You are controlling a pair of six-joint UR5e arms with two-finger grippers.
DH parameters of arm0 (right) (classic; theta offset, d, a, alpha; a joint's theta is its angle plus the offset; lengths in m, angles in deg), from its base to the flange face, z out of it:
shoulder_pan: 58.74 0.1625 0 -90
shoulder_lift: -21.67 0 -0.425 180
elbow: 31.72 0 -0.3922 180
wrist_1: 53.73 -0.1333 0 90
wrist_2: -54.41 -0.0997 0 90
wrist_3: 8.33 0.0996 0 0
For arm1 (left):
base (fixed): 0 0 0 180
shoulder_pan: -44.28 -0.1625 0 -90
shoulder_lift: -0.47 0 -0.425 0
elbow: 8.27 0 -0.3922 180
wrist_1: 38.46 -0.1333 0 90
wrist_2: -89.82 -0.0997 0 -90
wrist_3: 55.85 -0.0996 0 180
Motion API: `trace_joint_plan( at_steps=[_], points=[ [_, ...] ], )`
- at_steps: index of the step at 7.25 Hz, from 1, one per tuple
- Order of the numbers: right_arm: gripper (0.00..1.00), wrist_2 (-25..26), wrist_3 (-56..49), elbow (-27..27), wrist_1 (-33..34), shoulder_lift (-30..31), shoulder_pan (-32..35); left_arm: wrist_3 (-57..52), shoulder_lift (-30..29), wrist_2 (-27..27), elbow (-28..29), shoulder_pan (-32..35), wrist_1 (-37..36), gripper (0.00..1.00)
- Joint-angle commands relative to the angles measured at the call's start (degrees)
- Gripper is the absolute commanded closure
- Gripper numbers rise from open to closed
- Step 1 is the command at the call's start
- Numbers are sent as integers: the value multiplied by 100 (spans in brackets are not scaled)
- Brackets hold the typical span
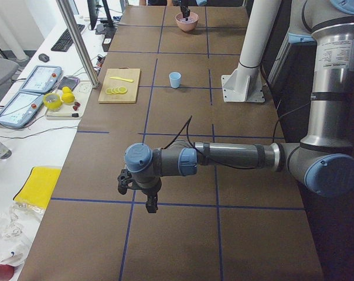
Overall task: Put ice and strawberries in cup
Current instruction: 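Grasp an ice cube from the pink bowl with the right gripper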
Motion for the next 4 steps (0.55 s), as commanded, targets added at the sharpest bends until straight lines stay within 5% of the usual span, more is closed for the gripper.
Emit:
trace_joint_plan(
  at_steps=[1, 4],
  points=[
    [43, 0, -1, -15, 0, 11, 0, 1, 0, 0, -7, 0, 0, 0],
    [60, 0, -1, -16, 1, 19, 9, 1, 9, 183, -7, 9, 0, 0]
  ],
)
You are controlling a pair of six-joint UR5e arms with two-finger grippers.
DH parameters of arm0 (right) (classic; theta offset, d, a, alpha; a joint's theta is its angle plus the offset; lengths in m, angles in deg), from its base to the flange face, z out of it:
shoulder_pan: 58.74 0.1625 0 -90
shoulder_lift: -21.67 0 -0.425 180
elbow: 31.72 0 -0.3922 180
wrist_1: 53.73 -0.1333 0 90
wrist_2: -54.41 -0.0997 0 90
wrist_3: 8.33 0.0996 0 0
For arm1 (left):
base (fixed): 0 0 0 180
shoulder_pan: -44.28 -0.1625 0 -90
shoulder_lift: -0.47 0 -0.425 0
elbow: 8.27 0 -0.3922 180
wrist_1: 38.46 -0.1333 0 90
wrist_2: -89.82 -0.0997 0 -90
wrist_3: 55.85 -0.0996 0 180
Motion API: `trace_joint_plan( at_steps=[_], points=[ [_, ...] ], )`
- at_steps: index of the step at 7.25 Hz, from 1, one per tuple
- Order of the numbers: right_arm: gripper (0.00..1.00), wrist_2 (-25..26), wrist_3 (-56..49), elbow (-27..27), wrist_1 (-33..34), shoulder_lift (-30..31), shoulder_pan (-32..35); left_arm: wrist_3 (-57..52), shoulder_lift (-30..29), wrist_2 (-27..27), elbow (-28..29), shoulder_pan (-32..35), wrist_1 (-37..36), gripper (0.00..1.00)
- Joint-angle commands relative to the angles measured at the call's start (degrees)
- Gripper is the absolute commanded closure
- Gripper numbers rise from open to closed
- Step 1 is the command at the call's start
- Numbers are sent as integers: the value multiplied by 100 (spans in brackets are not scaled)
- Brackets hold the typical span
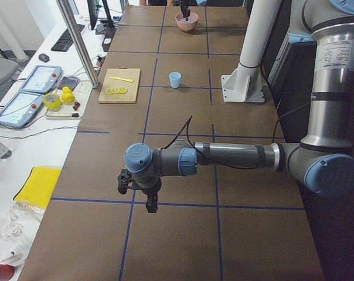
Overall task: Put ice and strawberries in cup
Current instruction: 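Grasp an ice cube from the pink bowl with the right gripper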
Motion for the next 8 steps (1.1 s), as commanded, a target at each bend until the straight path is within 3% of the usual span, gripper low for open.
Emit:
trace_joint_plan(
  at_steps=[1, 2, 3, 5, 8],
  points=[
    [75, 0, -9, -1, -4, 6, 4, 0, 7, 145, -11, -1, -9, 0],
    [94, 0, -78, 8, -21, 6, 4, 0, 7, 154, -3, -1, -9, 0],
    [98, 0, -236, 8, -4, -2, 4, 0, 7, 154, -3, -1, -9, 0],
    [100, -70, -229, 43, 40, -81, 39, 0, -1, 154, 6, -1, -9, 0],
    [100, -632, -229, 297, 188, -73, 600, 9, -28, 154, 23, -1, -9, 0]
  ],
)
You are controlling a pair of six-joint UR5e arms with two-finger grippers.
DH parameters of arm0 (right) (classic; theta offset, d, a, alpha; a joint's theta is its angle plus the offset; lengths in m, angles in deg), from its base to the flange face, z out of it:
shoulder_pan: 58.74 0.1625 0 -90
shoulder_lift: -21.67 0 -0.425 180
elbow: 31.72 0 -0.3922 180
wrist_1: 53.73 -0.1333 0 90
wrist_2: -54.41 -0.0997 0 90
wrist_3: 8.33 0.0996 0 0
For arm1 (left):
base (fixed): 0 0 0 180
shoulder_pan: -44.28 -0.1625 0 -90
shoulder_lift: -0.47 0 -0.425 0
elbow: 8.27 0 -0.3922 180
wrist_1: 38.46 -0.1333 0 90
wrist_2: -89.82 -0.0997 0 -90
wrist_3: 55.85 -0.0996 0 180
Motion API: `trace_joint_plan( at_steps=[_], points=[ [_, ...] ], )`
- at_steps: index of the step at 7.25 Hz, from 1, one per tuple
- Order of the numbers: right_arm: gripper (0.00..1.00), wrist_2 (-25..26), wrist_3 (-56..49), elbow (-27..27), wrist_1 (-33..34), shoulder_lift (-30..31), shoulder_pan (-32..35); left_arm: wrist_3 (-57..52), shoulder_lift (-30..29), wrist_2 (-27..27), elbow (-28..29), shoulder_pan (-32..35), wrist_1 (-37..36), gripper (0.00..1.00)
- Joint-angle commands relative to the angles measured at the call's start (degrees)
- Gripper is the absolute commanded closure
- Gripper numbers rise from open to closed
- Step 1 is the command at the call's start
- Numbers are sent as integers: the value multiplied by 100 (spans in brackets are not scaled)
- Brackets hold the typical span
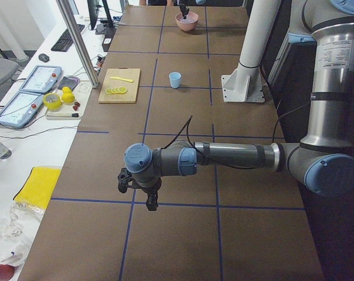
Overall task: Put ice and strawberries in cup
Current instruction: 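Grasp an ice cube from the pink bowl with the right gripper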
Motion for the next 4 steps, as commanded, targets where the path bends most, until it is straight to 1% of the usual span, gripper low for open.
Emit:
trace_joint_plan(
  at_steps=[1, 2, 3, 4],
  points=[
    [100, -239, -7, 522, 623, -12, 304, 18, -22, 0, 16, 0, -5, 0],
    [100, -239, -7, 1005, 1359, -160, 409, 53, -22, 0, 7, 0, 4, 0],
    [100, -204, 2, 1428, 2150, -474, 532, 54, -22, 0, 16, 0, 4, 0],
    [100, -195, 2, 1641, 2897, -921, 568, 54, -22, 0, 25, 0, 4, 0]
  ],
)
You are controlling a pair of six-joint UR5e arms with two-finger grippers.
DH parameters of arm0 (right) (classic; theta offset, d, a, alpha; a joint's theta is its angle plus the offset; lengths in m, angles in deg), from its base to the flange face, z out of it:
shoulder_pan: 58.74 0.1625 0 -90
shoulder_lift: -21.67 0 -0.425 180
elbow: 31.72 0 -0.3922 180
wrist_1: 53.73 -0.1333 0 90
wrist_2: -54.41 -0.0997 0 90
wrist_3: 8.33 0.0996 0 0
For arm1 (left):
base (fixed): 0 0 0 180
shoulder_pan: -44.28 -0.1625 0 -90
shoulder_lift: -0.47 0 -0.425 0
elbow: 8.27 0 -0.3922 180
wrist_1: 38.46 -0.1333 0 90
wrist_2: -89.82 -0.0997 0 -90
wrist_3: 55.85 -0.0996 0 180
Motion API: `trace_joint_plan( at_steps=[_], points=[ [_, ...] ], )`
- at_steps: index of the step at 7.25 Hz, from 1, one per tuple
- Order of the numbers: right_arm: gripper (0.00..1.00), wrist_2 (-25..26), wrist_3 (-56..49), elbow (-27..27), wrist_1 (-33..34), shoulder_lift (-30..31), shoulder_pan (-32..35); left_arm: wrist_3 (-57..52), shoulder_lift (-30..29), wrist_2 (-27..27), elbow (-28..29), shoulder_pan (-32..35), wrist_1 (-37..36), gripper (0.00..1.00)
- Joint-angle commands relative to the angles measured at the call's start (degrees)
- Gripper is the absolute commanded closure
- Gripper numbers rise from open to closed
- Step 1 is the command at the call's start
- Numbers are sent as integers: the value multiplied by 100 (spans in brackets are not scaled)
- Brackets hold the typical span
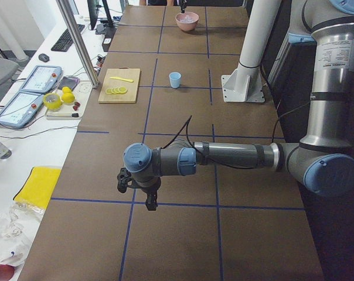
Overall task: Put ice and strawberries in cup
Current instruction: 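Grasp an ice cube from the pink bowl with the right gripper, then carry the ice cube with the right gripper over the blue cup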
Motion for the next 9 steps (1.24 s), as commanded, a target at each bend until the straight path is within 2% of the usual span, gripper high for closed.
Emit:
trace_joint_plan(
  at_steps=[1, 2, 4, 6, 9],
  points=[
    [100, 31, 107, 463, 1447, -936, 86, 5, -1, 0, 17, 0, 1, 0],
    [100, 14, 482, 481, 1835, -1454, -36, 5, -1, 0, 17, 0, 1, 0],
    [100, -4, 2121, 508, 1935, -2351, -710, 5, -10, 0, 17, 0, 10, 0],
    [100, 118, 3931, 446, 1935, -3335, -1772, -12, -19, 0, 26, 0, 10, 0],
    [100, 1161, 5719, 438, 1901, -4172, -3266, -12, -19, 0, 26, 0, 19, 0]
  ],
)
